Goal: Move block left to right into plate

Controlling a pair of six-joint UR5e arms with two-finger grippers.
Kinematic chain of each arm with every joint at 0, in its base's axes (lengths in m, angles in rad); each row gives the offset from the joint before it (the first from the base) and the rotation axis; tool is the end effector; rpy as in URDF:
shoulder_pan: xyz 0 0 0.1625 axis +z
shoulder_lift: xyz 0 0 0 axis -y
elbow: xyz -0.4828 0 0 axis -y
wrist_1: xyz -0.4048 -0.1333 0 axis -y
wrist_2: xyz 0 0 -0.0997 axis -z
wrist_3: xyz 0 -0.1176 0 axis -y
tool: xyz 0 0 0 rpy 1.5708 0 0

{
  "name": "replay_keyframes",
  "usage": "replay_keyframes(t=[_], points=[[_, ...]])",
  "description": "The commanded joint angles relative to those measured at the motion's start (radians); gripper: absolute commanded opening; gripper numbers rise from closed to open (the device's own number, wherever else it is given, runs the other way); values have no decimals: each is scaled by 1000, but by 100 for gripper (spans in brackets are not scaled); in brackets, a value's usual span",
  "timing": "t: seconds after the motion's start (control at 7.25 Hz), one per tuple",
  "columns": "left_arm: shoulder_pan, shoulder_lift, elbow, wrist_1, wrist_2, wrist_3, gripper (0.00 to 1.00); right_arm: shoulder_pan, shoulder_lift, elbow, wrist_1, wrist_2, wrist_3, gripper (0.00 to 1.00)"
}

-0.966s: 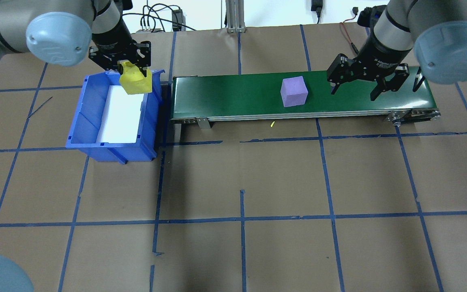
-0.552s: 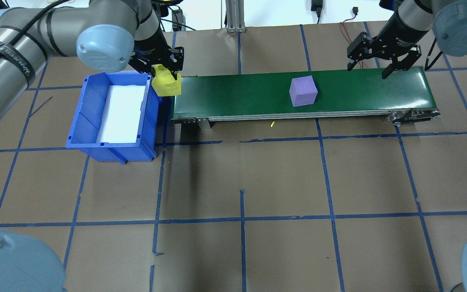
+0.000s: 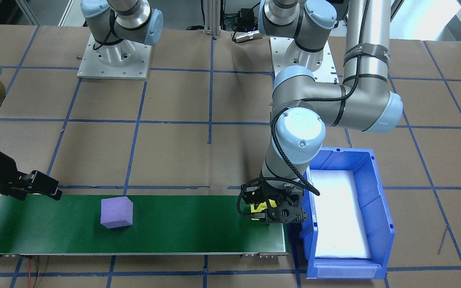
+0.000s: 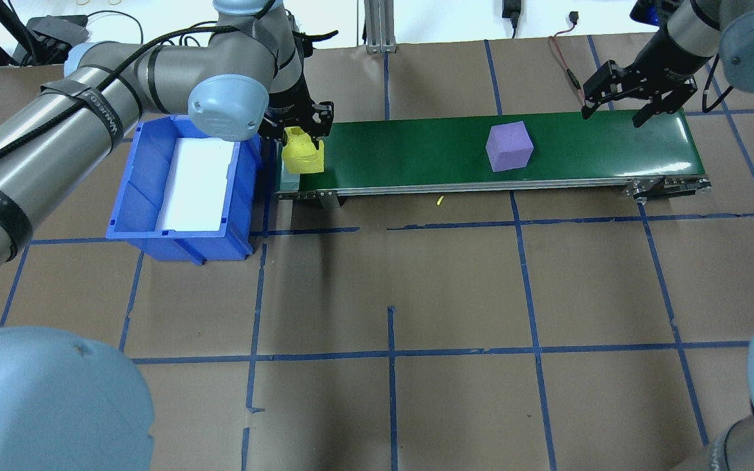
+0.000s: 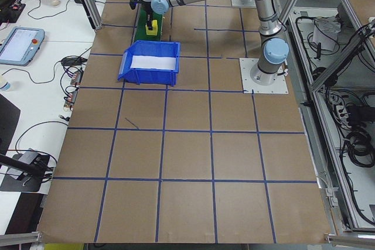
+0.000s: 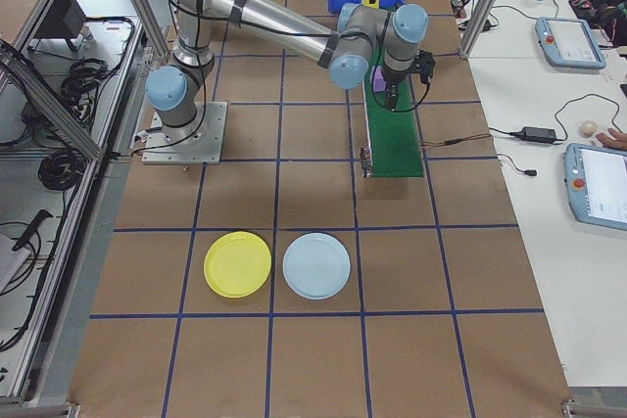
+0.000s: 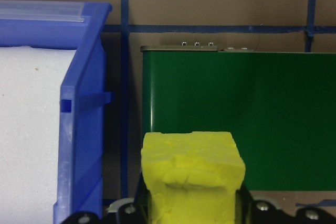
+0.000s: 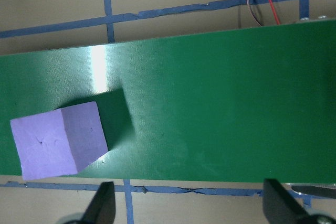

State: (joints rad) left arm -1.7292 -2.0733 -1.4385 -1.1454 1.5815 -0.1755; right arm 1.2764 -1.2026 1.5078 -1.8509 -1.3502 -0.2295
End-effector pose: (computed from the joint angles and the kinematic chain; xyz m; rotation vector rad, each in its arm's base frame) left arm -0.2433 -0.6861 0.3272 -0.0273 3.1389 -0.0882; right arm -0.0383 -0.6746 0.3741 0.0988 2.9200 -0.0484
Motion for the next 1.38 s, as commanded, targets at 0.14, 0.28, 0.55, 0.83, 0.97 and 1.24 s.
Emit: replay_keyframes(t=[0.14, 0.28, 0.55, 0.83, 0.97, 1.24], points=[[-10, -65, -5, 106, -5, -7, 59, 0, 2, 3, -4, -1, -2, 100], [-9, -71, -6, 128, -5, -10, 83, -2, 2, 11, -26, -1, -2, 100], [-9, -33, -5, 118, 0, -13, 98, 0, 0, 28, -44, -1, -2, 100], [-7, 112, -14, -40, 9, 4, 100, 0, 2, 28, -47, -1, -2, 100], [20, 186, -17, -148, 11, 5, 100, 0, 2, 28, -47, 0, -1, 100], [113, 334, -83, -264, 6, 40, 100, 0, 9, 37, -107, 0, -19, 100]])
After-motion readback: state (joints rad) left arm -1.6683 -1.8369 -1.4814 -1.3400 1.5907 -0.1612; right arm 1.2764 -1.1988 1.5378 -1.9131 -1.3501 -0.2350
